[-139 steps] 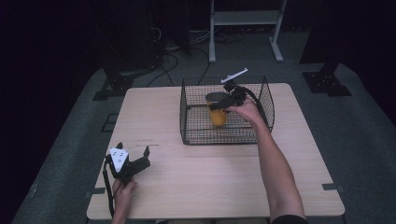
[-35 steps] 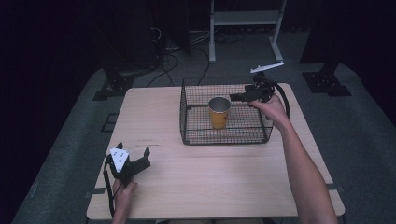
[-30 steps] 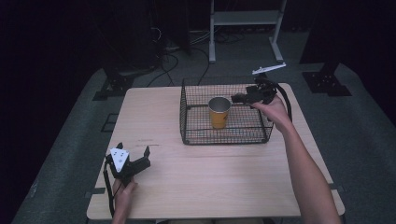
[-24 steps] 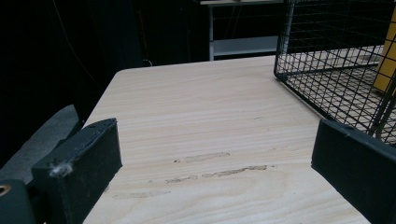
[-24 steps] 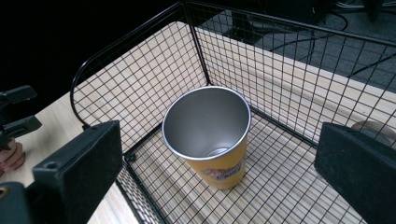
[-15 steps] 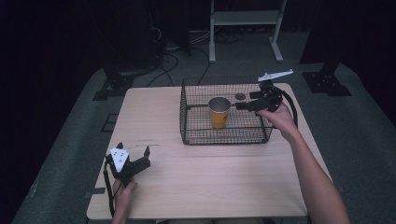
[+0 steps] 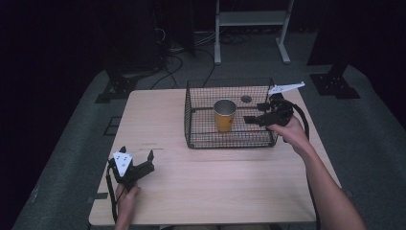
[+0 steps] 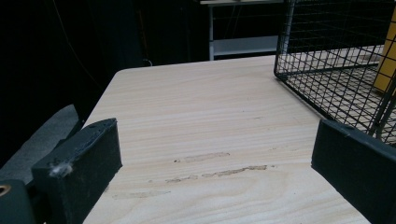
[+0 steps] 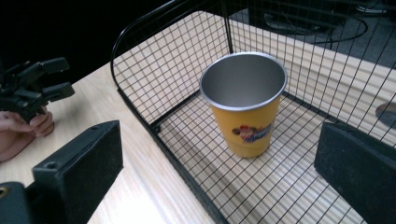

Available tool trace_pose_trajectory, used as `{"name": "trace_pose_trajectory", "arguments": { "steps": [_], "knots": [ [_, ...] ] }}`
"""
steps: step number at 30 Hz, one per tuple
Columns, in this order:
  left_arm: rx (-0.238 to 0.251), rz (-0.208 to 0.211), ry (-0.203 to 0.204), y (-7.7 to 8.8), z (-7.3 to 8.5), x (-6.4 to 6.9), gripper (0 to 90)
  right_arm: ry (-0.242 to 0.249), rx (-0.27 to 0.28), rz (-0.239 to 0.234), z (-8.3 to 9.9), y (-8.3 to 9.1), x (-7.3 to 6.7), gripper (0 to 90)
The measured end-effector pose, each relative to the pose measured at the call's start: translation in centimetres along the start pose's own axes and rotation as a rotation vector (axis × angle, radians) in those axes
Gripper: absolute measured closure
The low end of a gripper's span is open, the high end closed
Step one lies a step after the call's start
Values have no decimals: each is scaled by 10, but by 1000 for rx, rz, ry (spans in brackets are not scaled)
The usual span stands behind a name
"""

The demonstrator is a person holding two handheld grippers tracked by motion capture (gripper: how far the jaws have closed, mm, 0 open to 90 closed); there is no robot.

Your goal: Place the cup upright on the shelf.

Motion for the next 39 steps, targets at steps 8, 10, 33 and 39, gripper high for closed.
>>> {"name": "trace_pose_trajectory", "arguments": {
  "steps": [8,10,33,39],
  "knots": [
    [-1,-2,-1,0,0,0,8,14,0,-23,15,5,-11,6],
    [-1,-3,-4,0,0,0,8,20,-6,-25,19,5,-13,6],
    [0,-5,-9,0,0,1,8,25,26,-54,66,28,-33,6],
    [0,-6,-6,0,0,1,8,14,30,-53,80,31,-33,6]
  ]
}}
Point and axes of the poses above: each handheld gripper's, and its own axes: y roughly backward along the jaws, z roughly out of its underside, x roughly to its right, the point moved 2 cm from there along -y, roughly forward along the jaws, and after that the axes turned 12 degrees about -z, right-handed, at the moved point
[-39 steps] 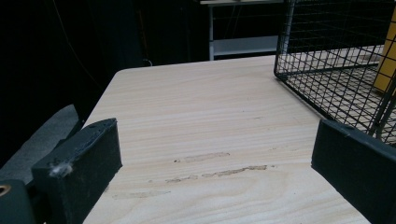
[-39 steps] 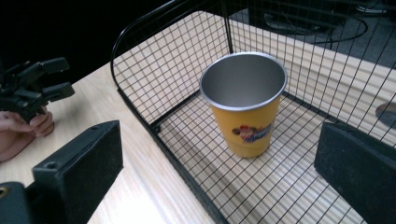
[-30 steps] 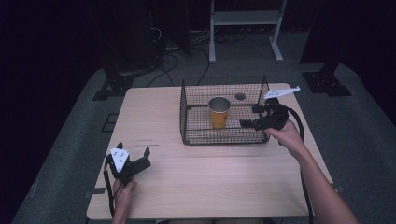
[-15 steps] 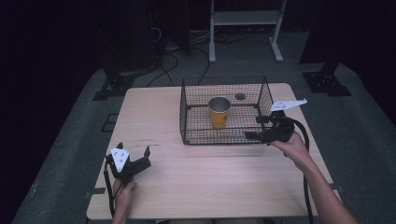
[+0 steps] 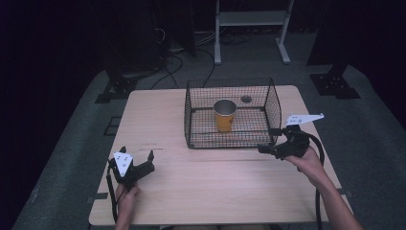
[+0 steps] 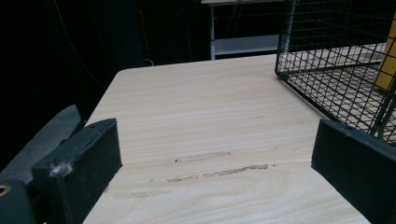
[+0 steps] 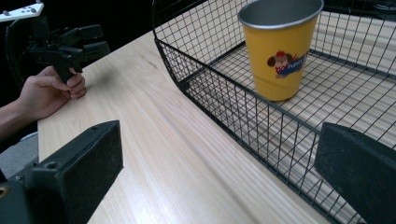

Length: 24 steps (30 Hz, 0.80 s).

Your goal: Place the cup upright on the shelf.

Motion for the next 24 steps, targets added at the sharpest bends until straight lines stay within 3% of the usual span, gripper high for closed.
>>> {"name": "trace_pose_trajectory", "arguments": {
  "steps": [24],
  "knots": [
    [0,1,-3,0,0,0,8,-30,2,17,38,6,0,6]
  ]
}}
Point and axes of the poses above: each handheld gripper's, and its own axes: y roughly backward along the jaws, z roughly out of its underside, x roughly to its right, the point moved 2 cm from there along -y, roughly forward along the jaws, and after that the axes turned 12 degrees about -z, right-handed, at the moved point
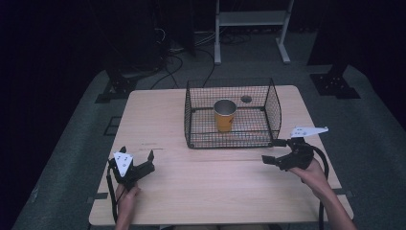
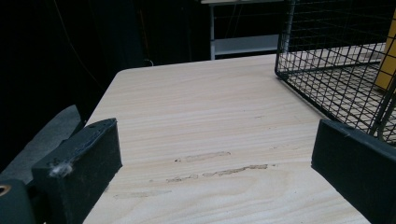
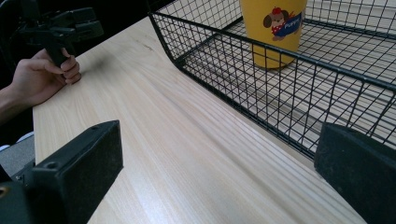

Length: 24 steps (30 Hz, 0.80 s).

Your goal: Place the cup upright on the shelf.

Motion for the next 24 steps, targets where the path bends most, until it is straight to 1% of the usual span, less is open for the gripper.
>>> {"name": "trace_pose_trajectory", "arguments": {
  "steps": [3,6,11,20,24],
  "knots": [
    [0,0,-1,0,0,0,8,3,-2,8,4,1,-1,6],
    [0,0,0,0,0,0,8,-3,7,7,7,3,-1,6],
    [0,0,-1,0,0,0,8,3,15,19,13,7,-2,6],
    [1,1,-2,0,0,0,8,-8,31,35,28,10,-2,6],
    [1,1,-2,0,0,0,8,-20,47,37,35,11,-1,6]
  ]
}}
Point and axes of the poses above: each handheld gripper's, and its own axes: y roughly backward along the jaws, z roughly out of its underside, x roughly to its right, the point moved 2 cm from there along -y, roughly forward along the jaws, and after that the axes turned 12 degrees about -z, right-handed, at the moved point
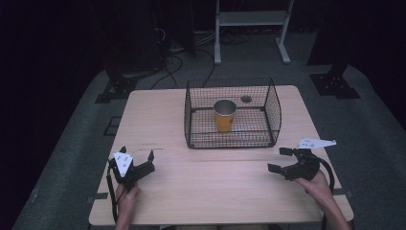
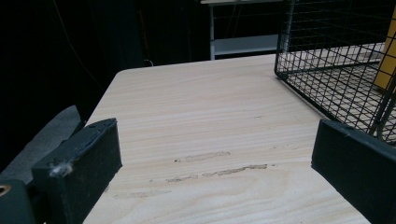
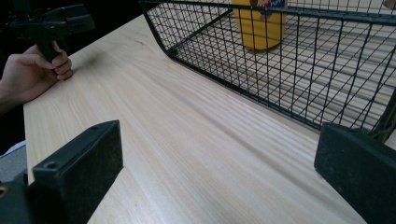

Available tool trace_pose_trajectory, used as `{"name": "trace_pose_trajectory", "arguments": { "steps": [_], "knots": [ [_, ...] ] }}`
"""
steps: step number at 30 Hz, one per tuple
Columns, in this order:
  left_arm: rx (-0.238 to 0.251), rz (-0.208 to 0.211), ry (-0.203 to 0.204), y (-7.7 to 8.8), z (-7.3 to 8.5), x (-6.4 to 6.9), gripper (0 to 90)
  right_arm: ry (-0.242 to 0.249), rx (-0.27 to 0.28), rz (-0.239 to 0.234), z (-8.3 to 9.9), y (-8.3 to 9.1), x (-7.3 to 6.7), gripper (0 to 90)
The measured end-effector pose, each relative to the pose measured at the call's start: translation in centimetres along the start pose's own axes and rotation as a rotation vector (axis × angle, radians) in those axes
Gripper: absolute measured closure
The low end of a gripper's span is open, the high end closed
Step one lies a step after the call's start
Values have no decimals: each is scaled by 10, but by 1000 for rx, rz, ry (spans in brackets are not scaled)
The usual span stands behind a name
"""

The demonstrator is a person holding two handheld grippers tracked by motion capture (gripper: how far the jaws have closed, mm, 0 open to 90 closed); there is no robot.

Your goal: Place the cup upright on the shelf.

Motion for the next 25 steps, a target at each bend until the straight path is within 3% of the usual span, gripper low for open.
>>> {"name": "trace_pose_trajectory", "arguments": {
  "steps": [20,25],
  "knots": [
    [1,0,-3,0,0,0,8,-8,70,44,36,5,-15,6],
    [0,-2,-1,0,0,0,8,-26,98,34,47,5,-20,6]
  ]
}}
Point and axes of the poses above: each handheld gripper's, and its own axes: y roughly backward along the jaws, z roughly out of its underside, x roughly to its right, the point moved 2 cm from there along -y, roughly forward along the jaws, and after that the axes turned 12 degrees about -z, right-handed, at the moved point
